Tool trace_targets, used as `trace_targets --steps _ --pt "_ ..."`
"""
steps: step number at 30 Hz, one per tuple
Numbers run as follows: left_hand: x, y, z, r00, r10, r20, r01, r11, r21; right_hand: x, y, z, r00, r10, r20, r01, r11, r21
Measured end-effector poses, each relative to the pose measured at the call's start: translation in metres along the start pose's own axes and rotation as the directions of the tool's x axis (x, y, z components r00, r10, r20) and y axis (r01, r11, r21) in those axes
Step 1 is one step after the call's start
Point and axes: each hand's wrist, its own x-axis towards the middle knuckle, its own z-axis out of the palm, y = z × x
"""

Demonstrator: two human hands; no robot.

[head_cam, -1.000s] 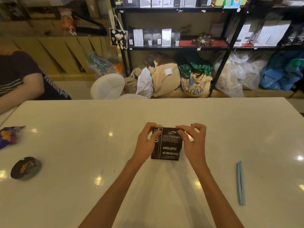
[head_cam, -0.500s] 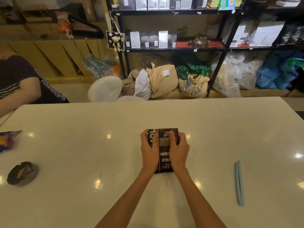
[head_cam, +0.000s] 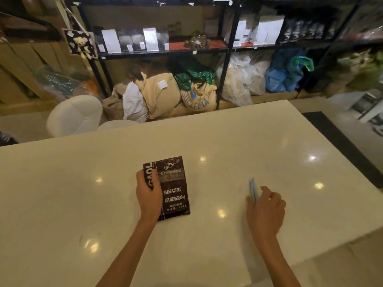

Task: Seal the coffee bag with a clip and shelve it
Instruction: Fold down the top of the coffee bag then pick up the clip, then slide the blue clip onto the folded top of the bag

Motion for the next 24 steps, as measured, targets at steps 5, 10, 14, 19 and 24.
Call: trace_targets --steps 5,10,14,19,24 --pt "0.001 -0.004 -0.004 0.983 0.102 0.153 -0.091 0.993 -0.078 0.001 0.010 -0.006 0.965 -0.190 0.183 0.118 0.931 0.344" --pt "-0.002 0.001 -0.019 0.925 0.076 0.372 -0.067 0.997 -0.039 -0.015 -0.069 -0.012 0.753 -0.654 0.076 0.503 0.646 0.575" --pt "-0.002 0.014 -0.029 0.881 0.010 0.473 0.060 0.989 -0.132 -0.014 -0.112 -0.008 0.590 -0.804 -0.076 0.752 0.513 0.414" --pt "-0.001 0.026 -0.029 0.892 -0.021 0.451 0.048 0.998 -0.047 -0.017 -0.139 -0.004 0.510 -0.855 -0.092 0.815 0.447 0.368" --pt "0.005 0.027 -0.035 0.881 -0.089 0.465 0.135 0.989 -0.066 -0.009 -0.131 -0.003 0.604 -0.797 -0.019 0.689 0.510 0.515"
